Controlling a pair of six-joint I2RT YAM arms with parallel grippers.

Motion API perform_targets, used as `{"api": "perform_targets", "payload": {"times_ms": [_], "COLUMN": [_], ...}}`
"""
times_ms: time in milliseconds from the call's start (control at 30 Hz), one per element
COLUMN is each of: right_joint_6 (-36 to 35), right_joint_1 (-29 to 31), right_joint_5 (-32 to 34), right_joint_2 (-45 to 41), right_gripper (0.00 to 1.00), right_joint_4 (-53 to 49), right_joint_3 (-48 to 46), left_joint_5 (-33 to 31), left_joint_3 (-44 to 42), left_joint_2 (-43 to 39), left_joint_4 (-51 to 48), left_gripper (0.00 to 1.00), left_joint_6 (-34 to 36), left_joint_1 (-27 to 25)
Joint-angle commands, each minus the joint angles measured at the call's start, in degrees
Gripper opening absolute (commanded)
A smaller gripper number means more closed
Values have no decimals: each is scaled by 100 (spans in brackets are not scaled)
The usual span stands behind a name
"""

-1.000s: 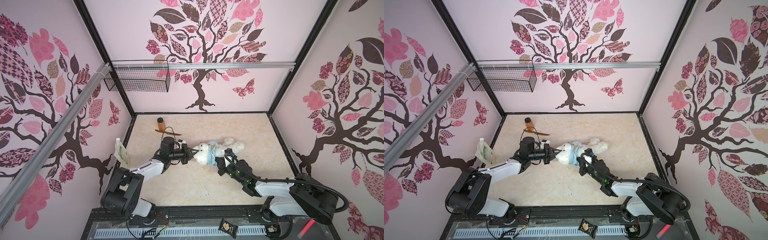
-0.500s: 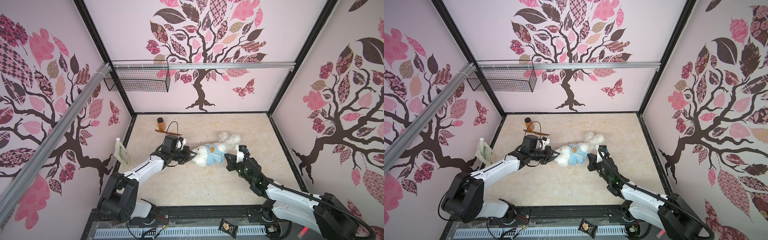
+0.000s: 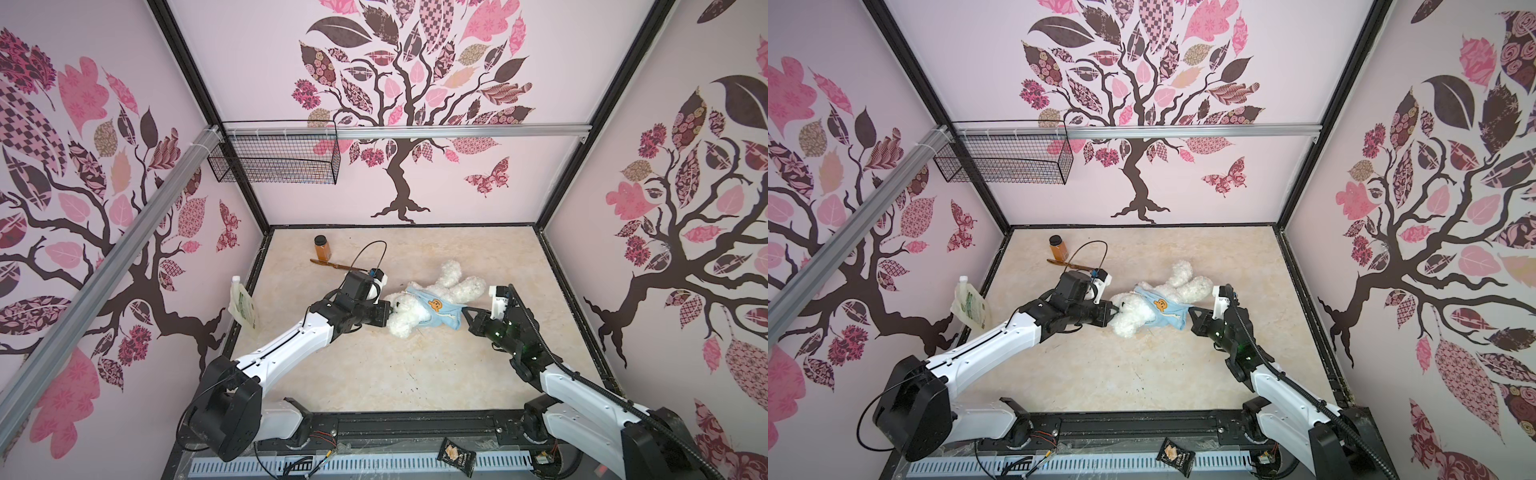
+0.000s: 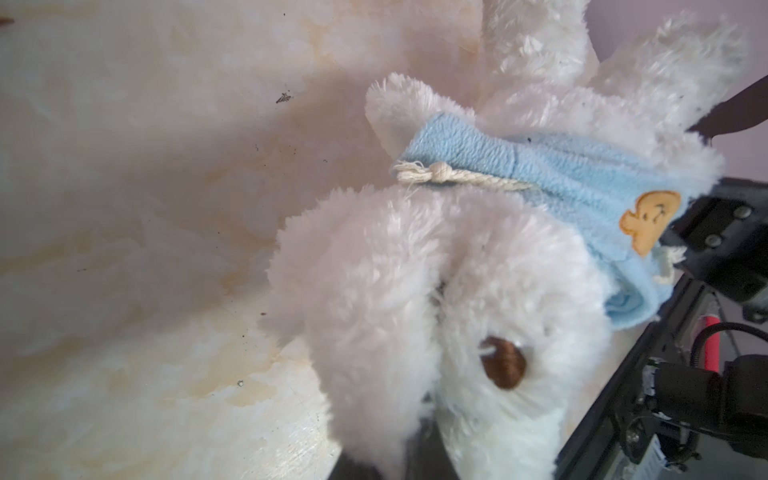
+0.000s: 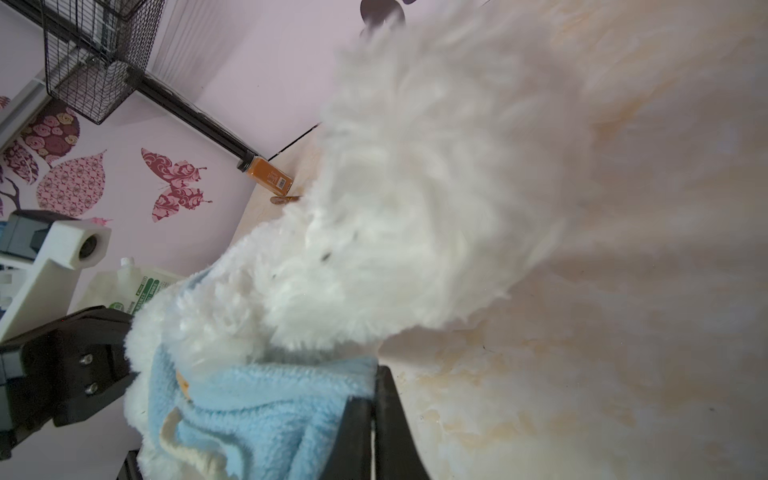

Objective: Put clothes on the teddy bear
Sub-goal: 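Regrasp the hoodie side at the bear's chest with the right gripper and tug it down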

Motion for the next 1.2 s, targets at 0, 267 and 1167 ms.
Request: {"api": "perform_targets", "payload": {"times_ms": [0, 267, 1167], "right_joint_6": [419, -722, -919], "right_joint_1": [-974, -5, 418], "right_joint_5": [687, -1013, -2154], "right_joint_2": [217, 1212, 2389], "right_gripper": [0, 3, 29], "right_joint_4": [-36, 211, -560], "right_joint_3": [-20, 556, 1855], "left_joint_5": [-1883, 682, 1378], "left_joint_3": [-64, -637, -1425], "left_joint_2": [-180, -469, -51], "left_joint_4": [-1322, 1299, 3470], "left_gripper": [0, 0, 0], "left_joint_6": [862, -120, 596], "left_joint_1": [234, 230, 196]}}
